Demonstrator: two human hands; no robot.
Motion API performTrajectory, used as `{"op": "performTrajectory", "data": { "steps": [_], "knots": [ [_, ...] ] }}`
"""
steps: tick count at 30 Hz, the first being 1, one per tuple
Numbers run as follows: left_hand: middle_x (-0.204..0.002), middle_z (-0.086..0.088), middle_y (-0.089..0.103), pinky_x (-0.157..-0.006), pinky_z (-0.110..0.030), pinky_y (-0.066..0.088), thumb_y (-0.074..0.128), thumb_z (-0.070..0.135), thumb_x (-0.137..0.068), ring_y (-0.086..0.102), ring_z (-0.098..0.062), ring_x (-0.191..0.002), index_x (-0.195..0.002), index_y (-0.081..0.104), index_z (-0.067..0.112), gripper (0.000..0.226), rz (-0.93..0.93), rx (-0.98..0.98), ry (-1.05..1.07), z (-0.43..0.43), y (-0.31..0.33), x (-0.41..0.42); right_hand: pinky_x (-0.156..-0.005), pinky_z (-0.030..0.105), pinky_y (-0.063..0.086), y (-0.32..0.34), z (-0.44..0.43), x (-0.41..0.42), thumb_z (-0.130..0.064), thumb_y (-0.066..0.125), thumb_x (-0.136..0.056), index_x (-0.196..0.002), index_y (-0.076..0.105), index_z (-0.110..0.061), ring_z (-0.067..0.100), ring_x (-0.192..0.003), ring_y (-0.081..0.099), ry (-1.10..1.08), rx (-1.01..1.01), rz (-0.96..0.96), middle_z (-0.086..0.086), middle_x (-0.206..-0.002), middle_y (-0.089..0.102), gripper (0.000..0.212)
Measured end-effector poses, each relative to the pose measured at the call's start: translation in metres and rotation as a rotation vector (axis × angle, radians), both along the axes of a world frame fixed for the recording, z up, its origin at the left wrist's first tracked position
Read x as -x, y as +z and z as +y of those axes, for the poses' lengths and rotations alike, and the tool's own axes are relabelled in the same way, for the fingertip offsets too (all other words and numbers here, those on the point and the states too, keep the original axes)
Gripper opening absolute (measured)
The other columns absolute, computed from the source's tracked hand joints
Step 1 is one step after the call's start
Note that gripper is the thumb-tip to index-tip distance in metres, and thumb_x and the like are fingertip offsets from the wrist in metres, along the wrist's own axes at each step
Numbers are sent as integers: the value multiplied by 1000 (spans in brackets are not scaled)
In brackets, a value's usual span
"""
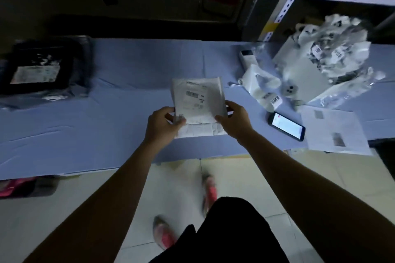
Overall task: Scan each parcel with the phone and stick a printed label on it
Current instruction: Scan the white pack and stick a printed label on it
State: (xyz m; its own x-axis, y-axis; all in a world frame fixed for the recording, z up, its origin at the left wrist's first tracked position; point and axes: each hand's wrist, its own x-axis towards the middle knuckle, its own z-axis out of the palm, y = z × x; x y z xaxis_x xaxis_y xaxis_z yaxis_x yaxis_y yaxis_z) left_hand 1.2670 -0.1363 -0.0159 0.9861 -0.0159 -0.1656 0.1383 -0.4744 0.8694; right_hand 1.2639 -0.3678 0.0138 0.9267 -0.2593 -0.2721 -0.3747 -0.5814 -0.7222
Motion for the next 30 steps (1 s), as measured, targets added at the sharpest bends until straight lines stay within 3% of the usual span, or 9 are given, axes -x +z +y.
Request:
{"op": "performTrajectory", "data": {
  "steps": [6,9,10,13,16,19,21,25,30],
  "knots": [
    [-77,2,70,-59,-24,49,83,24,-76,65,-15,-69,-85,71,13,18,129,-124,-3,-78,-28,-5,-76,26,44,-47,-71,-5,-19,77,-81,-122,69,-14,28,-101,67,17,70,111,4,-106,75,42],
    [-71,6,64,-55,-19,40,82,26,-76,60,-14,-68,-74,65,17,20,222,-173,29,-112,-44,-12,-84,27,45,-69,-104,-17,-26,78,-83,-132,64,-11,29,-112,65,89,112,177,7,-120,72,52],
    [-78,4,66,-61,-21,41,82,30,-77,62,-17,-75,-84,68,13,23,264,-191,49,-123,-49,-14,-90,29,46,-76,-115,-20,-27,78,-84,-136,61,-11,29,-117,63,123,125,214,8,-126,70,56],
    [-118,-8,68,-82,-28,46,81,51,-76,63,-28,-108,-127,61,10,68,394,-289,126,-150,-58,-23,-98,35,51,-88,-143,-32,-24,73,-87,-134,60,-7,30,-118,63,283,153,318,12,-128,68,52],
    [-134,-11,59,-102,-44,47,78,69,-68,55,-33,-124,-139,47,17,93,447,-388,155,-173,-60,-36,-101,44,50,-82,-169,-42,-25,71,-90,-135,59,-6,30,-118,62,436,189,284,14,-133,63,50],
    [-143,-16,45,-108,-49,38,77,73,-64,44,-36,-133,-149,32,18,111,500,-534,179,-196,-61,-48,-103,45,48,-71,-204,-49,-31,74,-88,-142,55,-17,29,-126,54,500,334,86,8,-136,59,59],
    [-146,-19,39,-109,-49,34,82,65,-66,40,-37,-136,-152,25,16,114,512,-599,181,-210,-64,-54,-103,47,44,-68,-230,-52,-39,78,-83,-142,54,-22,30,-129,49,539,476,26,7,-138,56,66],
    [-140,-19,44,-106,-48,36,85,60,-66,46,-37,-131,-146,33,12,106,554,-654,238,-221,-70,-58,-101,48,42,-74,-266,-50,-55,81,-75,-147,40,-30,30,-131,41,645,637,153,4,-144,44,87],
    [-137,-16,50,-104,-47,38,88,56,-64,49,-36,-128,-139,39,10,101,591,-609,282,-219,-71,-53,-91,48,51,-84,-289,-35,-60,80,-73,-151,25,-32,29,-126,45,676,688,256,5,-144,42,99]
  ]
}}
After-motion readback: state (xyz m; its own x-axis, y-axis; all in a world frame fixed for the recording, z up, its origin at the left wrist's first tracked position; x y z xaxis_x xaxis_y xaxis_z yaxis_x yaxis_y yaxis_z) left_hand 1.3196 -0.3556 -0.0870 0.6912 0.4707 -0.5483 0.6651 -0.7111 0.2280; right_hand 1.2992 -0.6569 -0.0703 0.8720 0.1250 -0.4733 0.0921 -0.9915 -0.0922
